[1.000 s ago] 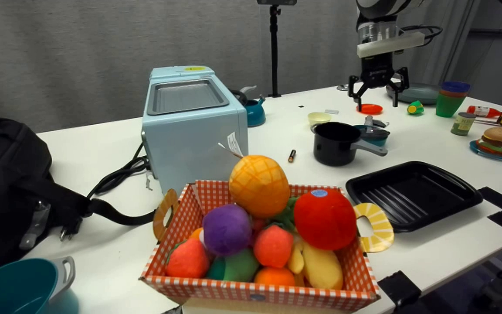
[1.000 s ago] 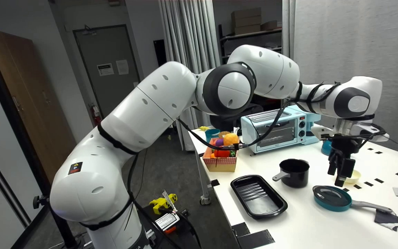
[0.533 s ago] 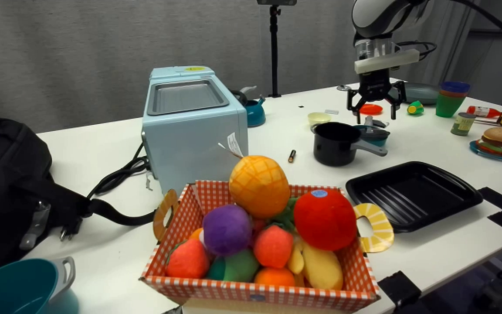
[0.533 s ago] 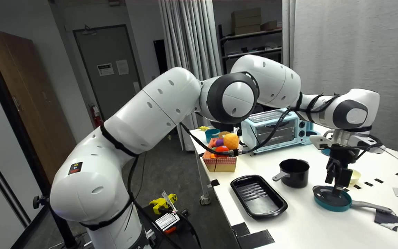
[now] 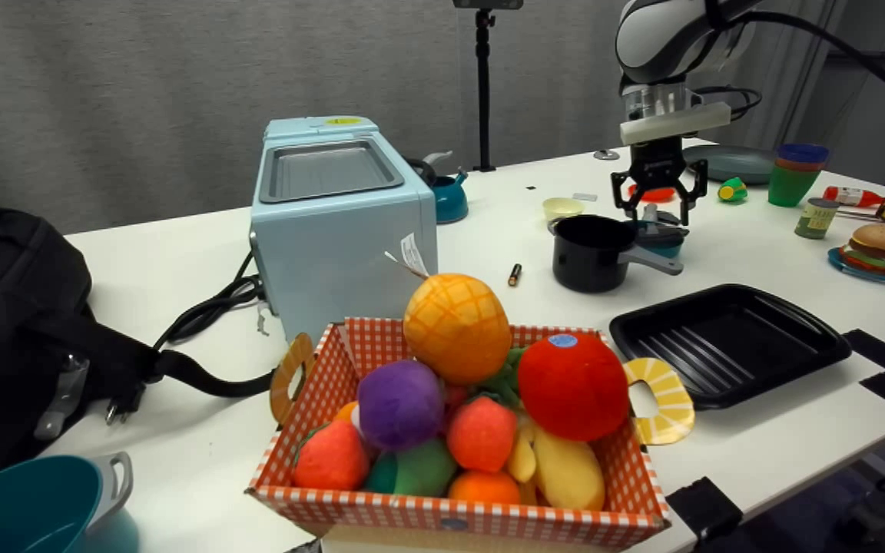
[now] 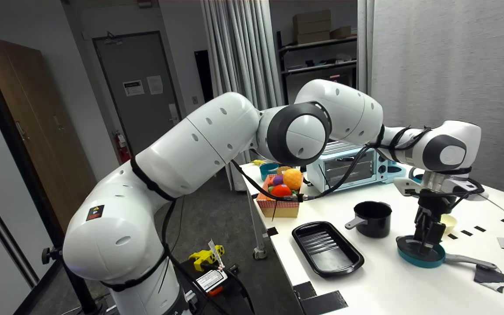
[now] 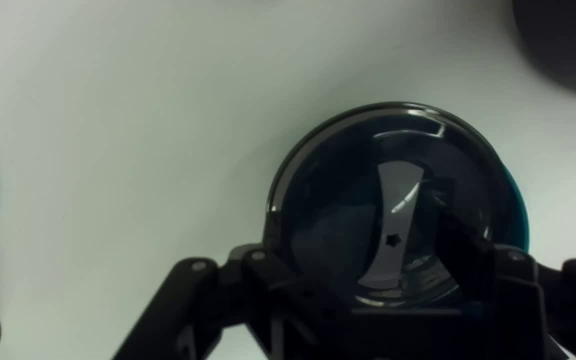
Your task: Take the lid on the pan and put it on the pot
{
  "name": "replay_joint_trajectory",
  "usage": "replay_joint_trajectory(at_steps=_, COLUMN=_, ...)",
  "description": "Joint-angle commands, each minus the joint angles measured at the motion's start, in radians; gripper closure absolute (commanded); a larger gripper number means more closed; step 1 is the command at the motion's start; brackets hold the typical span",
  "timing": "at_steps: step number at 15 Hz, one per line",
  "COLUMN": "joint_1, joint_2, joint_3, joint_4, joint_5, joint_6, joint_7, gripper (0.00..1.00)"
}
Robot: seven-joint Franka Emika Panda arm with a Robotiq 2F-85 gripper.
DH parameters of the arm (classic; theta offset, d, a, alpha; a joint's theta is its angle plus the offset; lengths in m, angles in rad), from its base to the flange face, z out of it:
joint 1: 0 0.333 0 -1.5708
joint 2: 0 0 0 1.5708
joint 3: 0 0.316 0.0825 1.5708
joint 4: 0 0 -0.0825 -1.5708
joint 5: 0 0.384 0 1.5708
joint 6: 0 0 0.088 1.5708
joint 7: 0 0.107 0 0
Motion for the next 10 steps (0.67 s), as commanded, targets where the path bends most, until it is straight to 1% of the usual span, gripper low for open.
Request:
replay_joint_trajectory(at_steps=1, joint_1=-0.018, joint_2=0.055, joint_3=0.001, joint_4=0.098, joint_5=0.021, joint_6=-0.044, joint_7=0.021, gripper=0.54)
replay_joint_trajectory(at_steps=3, joint_1=-0.021, joint_2=0.058, joint_3=0.001, joint_4=0.112, joint_5=0.019, joint_6=-0.049, joint_7=0.023, gripper=0.67)
replay_joint_trajectory(at_steps=5, joint_1=-0.022, joint_2=0.057, joint_3=0.001, joint_4=0.115, joint_5=0.017, joint_6=-0.049, joint_7=0.020, gripper=0.83)
replay_joint_trajectory(at_steps=6, joint_1=-0.023, joint_2=0.054, joint_3=0.001, joint_4=0.112, joint_5=0.016, joint_6=-0.048, joint_7=0.017, gripper=0.92)
replay_joint_trajectory(at_steps=7, joint_1=-0.022, joint_2=0.041, joint_3=0.005, joint_4=0.092, joint_5=0.012, joint_6=-0.038, joint_7=0.015, gripper=0.98)
replay_joint_trajectory(at_steps=8, joint_1=-0.022, joint_2=0.033, joint_3=0.005, joint_4=0.083, joint_5=0.012, joint_6=-0.033, joint_7=0.011, gripper=1.00)
replay_joint_trajectory(at_steps=10, joint_1=-0.018, joint_2=0.004, joint_3=0.007, joint_4=0.046, joint_5=0.009, joint_6=-0.010, joint_7=-0.005, gripper=0.96)
